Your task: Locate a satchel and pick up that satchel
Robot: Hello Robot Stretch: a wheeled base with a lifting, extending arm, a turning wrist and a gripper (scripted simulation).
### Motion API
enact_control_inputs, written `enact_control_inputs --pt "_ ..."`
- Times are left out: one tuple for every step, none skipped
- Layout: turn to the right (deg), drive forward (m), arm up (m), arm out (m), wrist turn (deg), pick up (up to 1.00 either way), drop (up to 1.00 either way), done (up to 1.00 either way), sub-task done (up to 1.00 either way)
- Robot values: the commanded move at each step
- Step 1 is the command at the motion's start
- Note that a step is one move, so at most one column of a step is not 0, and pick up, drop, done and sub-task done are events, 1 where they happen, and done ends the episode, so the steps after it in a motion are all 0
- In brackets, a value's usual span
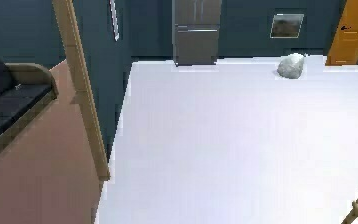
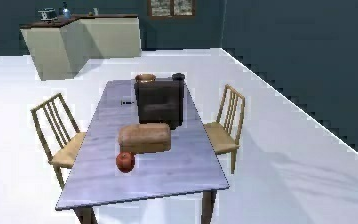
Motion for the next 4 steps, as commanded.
enact_control_inputs --pt "0.0 0.85 0.00 0.00 0.0 0.00 0.00 0.00 0.00" --pt "45.0 0.00 0.00 0.00 0.0 0.00 0.00 0.00 0.00" --pt "3.0 0.00 0.00 0.00 0.0 0.00 0.00 0.00 0.00" --pt "0.0 0.95 0.00 0.00 0.0 0.00 0.00 0.00 0.00"
